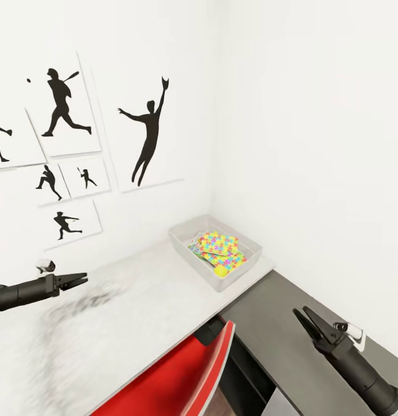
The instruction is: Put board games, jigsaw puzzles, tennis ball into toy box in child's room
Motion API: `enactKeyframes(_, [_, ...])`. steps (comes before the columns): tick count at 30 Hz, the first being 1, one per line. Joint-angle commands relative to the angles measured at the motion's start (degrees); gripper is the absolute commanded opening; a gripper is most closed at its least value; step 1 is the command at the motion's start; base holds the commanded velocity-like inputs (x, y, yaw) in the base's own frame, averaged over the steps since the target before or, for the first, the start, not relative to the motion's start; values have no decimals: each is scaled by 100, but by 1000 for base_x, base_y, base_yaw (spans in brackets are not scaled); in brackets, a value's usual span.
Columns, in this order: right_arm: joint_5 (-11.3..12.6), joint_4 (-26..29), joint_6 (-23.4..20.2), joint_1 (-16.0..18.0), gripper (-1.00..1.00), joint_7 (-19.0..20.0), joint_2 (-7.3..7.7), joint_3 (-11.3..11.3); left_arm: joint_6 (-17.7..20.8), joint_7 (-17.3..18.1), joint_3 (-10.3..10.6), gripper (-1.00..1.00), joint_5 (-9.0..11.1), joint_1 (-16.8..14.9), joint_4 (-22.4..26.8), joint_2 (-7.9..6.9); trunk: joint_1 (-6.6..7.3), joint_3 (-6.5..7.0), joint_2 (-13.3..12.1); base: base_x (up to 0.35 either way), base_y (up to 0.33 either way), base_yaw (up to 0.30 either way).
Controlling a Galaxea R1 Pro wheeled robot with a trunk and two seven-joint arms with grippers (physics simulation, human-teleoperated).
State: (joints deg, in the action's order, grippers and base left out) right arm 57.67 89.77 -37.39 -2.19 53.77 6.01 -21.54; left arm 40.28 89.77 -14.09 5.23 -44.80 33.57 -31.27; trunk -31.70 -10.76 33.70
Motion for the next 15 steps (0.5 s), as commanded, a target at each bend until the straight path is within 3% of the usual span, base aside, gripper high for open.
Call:
enactKeyframes(1, [28,2,-34,1,100,12,0,-2,115,23,0,100,-4,-3,4,-1,20,20,-35,-1,0,-90])
enactKeyframes(6, [9,-7,-20,1,100,45,-20,0,314,23,6,100,-4,-3,23,10,130,155,-235,0,0,-92])
enactKeyframes(15, [-1,-12,78,2,100,41,-48,0,360,23,309,100,-4,-3,27,1,328,399,-596,-27,5,-93])
